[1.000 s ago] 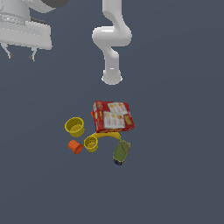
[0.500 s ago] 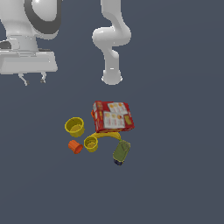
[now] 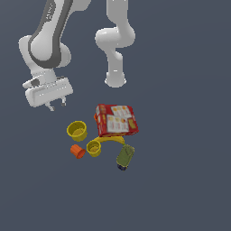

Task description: Pick up a designated object from a clutter of objects.

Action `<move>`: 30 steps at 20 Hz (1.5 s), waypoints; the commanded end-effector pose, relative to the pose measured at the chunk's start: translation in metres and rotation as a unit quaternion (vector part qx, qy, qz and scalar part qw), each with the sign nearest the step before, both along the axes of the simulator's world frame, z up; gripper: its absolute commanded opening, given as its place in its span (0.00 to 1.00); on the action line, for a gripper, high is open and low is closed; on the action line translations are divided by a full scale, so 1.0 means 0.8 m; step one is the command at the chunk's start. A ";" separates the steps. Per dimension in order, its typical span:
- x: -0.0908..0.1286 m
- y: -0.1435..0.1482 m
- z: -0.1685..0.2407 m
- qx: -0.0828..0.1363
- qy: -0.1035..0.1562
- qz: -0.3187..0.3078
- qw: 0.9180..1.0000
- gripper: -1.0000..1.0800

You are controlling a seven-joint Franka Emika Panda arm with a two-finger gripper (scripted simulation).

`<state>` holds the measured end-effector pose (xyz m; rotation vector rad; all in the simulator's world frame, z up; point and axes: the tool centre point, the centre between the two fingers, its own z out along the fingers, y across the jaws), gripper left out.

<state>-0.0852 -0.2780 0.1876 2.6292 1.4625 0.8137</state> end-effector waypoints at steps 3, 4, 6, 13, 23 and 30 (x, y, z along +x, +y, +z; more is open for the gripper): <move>0.004 0.039 -0.056 0.014 -0.001 0.050 0.999 0.62; 0.004 0.047 -0.066 0.016 -0.001 0.059 0.998 0.62; 0.004 0.062 -0.083 0.021 -0.001 0.075 0.997 0.62; 0.004 0.096 -0.117 0.031 -0.001 0.110 0.993 0.62; 0.009 0.105 -0.132 0.031 -0.001 0.113 0.993 0.62; 0.018 0.114 -0.152 0.031 -0.001 0.114 0.993 0.62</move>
